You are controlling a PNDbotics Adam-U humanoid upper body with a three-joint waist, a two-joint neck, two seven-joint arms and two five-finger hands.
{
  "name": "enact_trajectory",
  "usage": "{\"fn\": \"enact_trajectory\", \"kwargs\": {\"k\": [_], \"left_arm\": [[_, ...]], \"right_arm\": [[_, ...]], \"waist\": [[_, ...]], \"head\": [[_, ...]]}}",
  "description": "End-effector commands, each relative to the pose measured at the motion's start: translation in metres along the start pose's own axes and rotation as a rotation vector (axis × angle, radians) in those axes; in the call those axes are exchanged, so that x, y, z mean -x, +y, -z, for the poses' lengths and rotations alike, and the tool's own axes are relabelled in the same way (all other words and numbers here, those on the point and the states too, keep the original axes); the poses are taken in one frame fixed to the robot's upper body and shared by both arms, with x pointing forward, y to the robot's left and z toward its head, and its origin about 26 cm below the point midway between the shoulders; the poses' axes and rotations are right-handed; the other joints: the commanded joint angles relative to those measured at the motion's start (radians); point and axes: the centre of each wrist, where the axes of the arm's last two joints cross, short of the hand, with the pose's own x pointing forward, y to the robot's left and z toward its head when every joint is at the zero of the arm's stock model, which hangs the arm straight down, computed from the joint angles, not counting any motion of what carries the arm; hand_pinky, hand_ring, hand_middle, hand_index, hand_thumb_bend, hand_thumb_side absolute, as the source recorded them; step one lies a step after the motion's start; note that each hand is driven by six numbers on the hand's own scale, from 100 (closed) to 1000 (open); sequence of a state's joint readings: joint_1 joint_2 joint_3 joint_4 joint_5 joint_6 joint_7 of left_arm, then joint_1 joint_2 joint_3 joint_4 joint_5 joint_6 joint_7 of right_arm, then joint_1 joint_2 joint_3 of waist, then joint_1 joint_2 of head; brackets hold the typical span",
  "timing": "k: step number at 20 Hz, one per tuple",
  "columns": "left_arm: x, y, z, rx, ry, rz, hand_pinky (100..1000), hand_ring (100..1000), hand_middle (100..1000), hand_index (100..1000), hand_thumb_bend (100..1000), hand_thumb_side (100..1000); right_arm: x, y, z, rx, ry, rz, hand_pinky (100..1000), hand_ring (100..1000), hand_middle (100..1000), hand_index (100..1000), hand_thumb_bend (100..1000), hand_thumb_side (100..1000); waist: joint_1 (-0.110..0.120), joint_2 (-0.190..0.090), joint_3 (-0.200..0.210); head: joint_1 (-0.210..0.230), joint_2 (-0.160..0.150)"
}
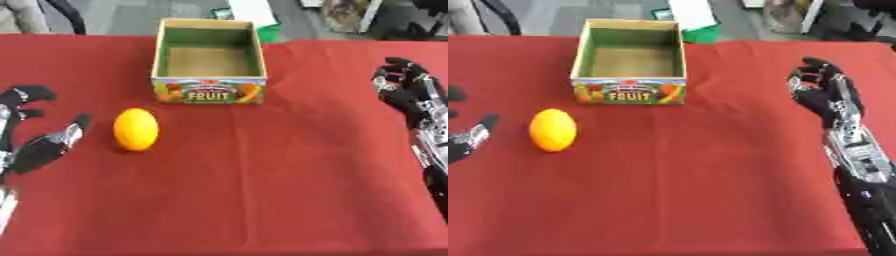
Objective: Pick up objects on the table and place them in the box.
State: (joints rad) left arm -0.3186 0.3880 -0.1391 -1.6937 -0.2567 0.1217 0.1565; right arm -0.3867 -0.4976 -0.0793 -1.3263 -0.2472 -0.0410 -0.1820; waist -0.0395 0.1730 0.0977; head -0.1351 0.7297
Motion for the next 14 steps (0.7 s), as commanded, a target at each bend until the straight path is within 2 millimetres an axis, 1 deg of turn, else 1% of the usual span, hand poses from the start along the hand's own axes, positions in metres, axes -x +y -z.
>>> {"fn": "enact_trajectory", "kwargs": {"k": [1,9,14], "left_arm": [[-0.0072,0.0084,0.0044,-0.008,-0.033,0.02,724,827,731,662,568,284],[-0.0062,0.0063,0.0057,-0.001,-0.03,0.021,724,827,731,663,571,282],[-0.0042,0.002,0.0113,0.016,-0.024,0.041,723,826,730,662,578,283]], "right_arm": [[-0.0131,-0.0046,0.0056,-0.001,-0.04,-0.012,648,754,676,798,100,100],[-0.0132,-0.0042,0.0056,-0.001,-0.04,-0.011,648,754,676,797,100,100],[-0.0128,-0.0036,0.0054,-0.002,-0.039,-0.01,648,754,676,797,100,100]], "waist": [[0.001,-0.015,-0.002],[0.0,-0.014,-0.005],[0.0,-0.015,-0.011]], "head": [[-0.002,0.005],[-0.001,0.006],[0.0,0.006]]}}
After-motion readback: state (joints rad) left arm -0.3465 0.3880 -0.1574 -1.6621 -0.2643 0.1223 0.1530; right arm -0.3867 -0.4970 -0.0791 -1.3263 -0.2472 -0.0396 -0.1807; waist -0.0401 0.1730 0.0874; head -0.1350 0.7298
